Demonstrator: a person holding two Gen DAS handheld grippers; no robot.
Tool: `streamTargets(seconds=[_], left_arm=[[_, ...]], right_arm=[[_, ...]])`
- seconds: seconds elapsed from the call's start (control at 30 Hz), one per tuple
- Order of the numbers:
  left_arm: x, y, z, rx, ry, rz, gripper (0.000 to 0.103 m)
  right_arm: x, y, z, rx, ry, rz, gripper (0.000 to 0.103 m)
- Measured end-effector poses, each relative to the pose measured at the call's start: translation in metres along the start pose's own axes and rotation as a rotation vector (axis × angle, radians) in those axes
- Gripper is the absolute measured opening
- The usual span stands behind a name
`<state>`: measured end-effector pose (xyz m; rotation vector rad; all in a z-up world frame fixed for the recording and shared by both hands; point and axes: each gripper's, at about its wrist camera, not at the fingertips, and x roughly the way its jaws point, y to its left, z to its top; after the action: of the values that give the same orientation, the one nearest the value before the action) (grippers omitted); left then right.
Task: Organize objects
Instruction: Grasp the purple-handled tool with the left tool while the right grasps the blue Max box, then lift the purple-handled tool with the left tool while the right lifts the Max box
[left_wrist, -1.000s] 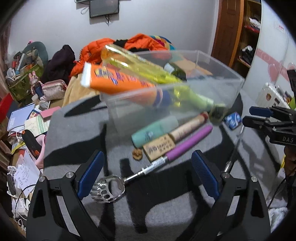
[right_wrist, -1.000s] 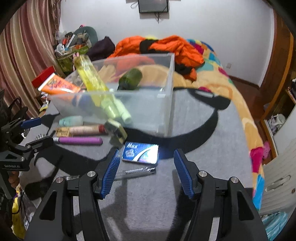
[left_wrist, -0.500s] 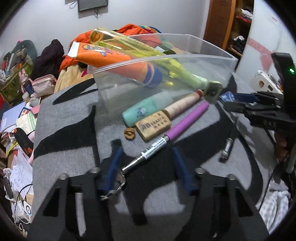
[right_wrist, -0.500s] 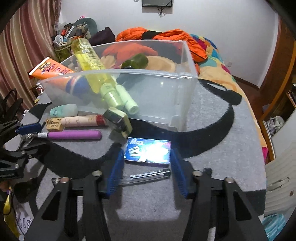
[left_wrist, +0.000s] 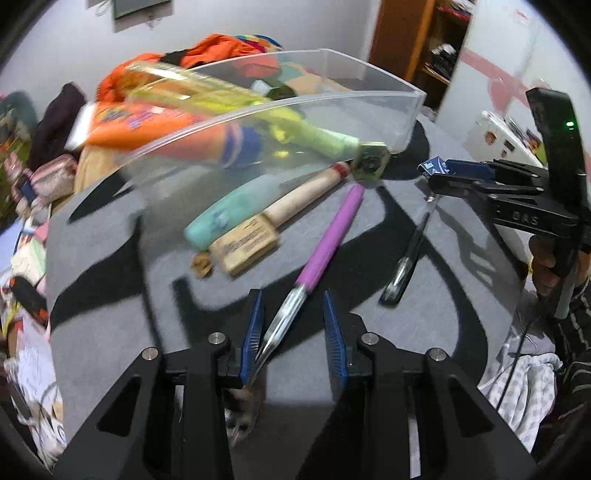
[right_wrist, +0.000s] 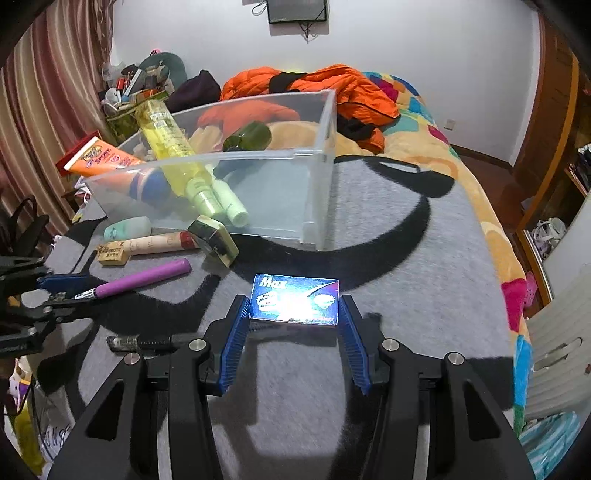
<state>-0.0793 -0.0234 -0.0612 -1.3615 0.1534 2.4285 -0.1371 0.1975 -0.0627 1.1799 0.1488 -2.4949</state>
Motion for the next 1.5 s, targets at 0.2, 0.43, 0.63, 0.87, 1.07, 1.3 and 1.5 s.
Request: streamTargets(seconds=[0.2, 0.43, 0.63, 0.87, 1.07, 1.3, 1.5], left_arm=[[0.023, -0.02, 0.028, 0.127, 0.026, 0.021, 0.032], [0.031, -0.032, 0.042, 0.181, 0.024, 0.03, 0.018], [0.021, -0.033, 0.034, 0.156, -0.003, 0.048, 0.01], [-0.015, -0.023, 0.031, 0.08, -0.101, 0.079, 0.01], [-0.053, -0.019, 0.03, 0.031, -0.198, 0.084, 0.01], [-0.096, -0.021, 0.029, -0.011, -0.303, 0.106, 0.01], [-0.127, -0.022, 0.03, -0.036, -0.381, 0.12, 0.01]], right_arm=[[-0.005, -0.003, -0.006, 0.007, -0.002, 0.009, 0.045], [-0.009, -0.004, -0.014, 0.028, -0.008, 0.028, 0.045], [-0.019, -0.005, -0.015, 0.035, -0.027, 0.033, 0.045], [-0.027, 0.0, -0.01, 0.032, -0.051, 0.048, 0.045], [-0.042, 0.008, -0.001, 0.021, -0.1, 0.058, 0.045], [-0.06, 0.021, 0.014, -0.006, -0.17, 0.07, 0.045], [-0.074, 0.031, 0.024, -0.026, -0.219, 0.076, 0.045]])
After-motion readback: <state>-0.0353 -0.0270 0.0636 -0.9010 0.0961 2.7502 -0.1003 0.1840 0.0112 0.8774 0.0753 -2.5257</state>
